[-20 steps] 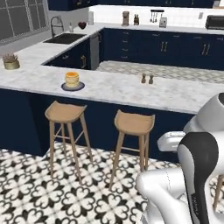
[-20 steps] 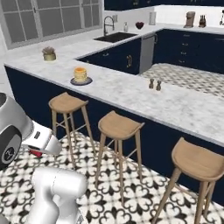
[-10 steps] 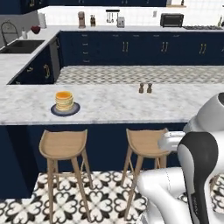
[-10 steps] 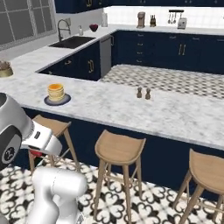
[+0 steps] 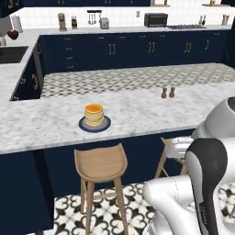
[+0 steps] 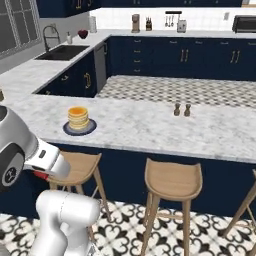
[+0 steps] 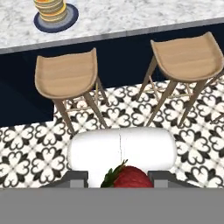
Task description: Take the strawberry from the fridge and place it on top of the pancake, located on the dining counter.
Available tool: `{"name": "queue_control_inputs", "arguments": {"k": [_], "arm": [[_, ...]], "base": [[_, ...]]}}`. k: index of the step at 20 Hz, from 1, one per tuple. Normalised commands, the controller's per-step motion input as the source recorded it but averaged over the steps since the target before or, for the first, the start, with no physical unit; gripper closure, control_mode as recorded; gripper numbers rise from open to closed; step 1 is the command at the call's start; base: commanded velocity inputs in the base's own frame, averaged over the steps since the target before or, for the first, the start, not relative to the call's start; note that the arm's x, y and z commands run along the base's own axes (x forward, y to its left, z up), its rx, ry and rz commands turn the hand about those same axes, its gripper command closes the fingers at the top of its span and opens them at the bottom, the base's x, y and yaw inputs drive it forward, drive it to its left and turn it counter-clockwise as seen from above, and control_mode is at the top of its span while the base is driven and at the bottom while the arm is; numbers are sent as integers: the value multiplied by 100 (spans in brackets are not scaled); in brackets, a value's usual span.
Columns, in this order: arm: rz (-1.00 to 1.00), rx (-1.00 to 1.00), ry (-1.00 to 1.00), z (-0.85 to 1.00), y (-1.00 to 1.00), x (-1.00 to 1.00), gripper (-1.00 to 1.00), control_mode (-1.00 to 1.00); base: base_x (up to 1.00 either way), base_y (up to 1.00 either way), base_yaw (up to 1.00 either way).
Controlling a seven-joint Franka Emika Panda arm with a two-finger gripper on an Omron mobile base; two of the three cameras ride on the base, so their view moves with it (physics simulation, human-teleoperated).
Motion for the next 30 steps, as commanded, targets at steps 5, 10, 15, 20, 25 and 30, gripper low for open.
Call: {"name": "queue_control_inputs", "arguments": {"k": [5, 10, 15, 20, 25, 30], "arm": [[0, 0, 0, 0, 0, 0, 100, 100], [0, 0, 0, 0, 0, 0, 100, 100], [0, 0, 0, 0, 0, 0, 100, 100], [0, 0, 0, 0, 0, 0, 100, 100], [0, 0, 0, 0, 0, 0, 100, 100], [3, -1, 0, 1, 0, 40, 100, -100]], "base": [[52, 100, -22], [78, 100, -13], [74, 46, -5], [71, 26, 0], [58, 43, 15], [18, 4, 6]]}}
